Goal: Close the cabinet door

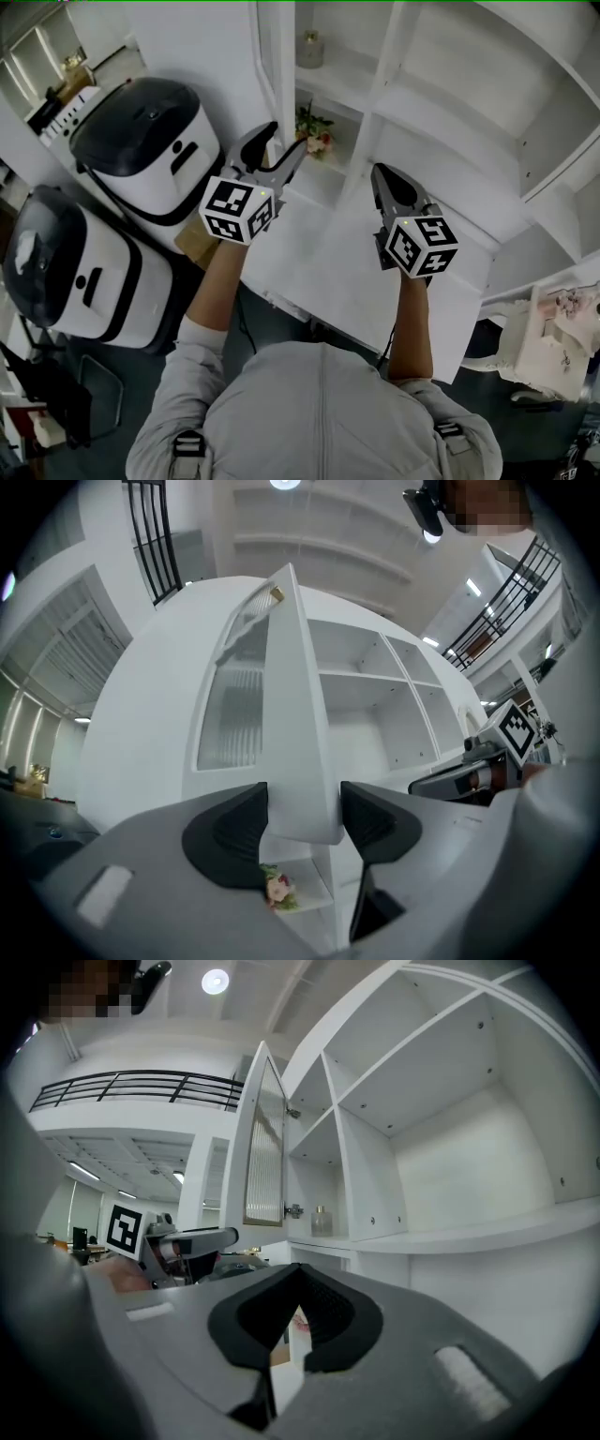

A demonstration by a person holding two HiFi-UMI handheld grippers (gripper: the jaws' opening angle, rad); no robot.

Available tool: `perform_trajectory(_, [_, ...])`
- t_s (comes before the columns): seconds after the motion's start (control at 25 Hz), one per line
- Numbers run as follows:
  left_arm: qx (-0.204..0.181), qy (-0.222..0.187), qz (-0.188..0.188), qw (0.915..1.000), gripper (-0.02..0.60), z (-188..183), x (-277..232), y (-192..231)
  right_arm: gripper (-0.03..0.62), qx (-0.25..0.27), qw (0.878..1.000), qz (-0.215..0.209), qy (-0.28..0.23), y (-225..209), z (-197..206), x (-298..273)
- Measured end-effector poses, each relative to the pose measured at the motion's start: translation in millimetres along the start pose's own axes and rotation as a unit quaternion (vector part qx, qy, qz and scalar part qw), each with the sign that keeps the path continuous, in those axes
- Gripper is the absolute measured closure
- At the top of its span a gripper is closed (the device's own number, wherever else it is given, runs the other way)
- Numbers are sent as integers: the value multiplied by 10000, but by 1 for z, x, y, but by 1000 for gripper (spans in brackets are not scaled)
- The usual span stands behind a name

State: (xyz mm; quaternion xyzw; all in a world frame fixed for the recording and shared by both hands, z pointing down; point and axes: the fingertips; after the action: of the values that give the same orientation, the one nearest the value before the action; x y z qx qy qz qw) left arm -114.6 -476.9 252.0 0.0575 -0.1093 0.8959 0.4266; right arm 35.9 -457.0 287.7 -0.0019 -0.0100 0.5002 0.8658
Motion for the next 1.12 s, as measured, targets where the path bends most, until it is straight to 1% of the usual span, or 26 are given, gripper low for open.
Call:
perform_trajectory(0.12, [-54,99,38,9999,313,4,-30,-14,592,-6,9999,117,0,-14,-2,10])
perform_trajectory(0.4, [152,126,-108,9997,325,9,-82,-24,592,-46,9995,307,20,-53,-2,24])
perform_trajectory(0.68, [191,215,-169,9994,333,12,-111,-23,592,-72,9991,411,6,-80,-2,26])
perform_trajectory(0.92, [359,259,-229,9988,339,16,-131,-21,592,-65,9989,473,-24,-97,-3,27])
perform_trajectory(1.12, [349,274,-253,9987,349,18,-146,-18,592,-72,9987,513,-10,-108,-1,26])
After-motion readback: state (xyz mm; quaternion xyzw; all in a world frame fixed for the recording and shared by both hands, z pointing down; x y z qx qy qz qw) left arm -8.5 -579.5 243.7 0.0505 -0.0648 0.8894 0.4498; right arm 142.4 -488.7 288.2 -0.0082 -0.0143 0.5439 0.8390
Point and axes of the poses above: the fingertips, and each gripper's own axes: x backward along the fingers, y to its left, z out of its underside, and after that the axes turned 7 degrees about z, right-handed
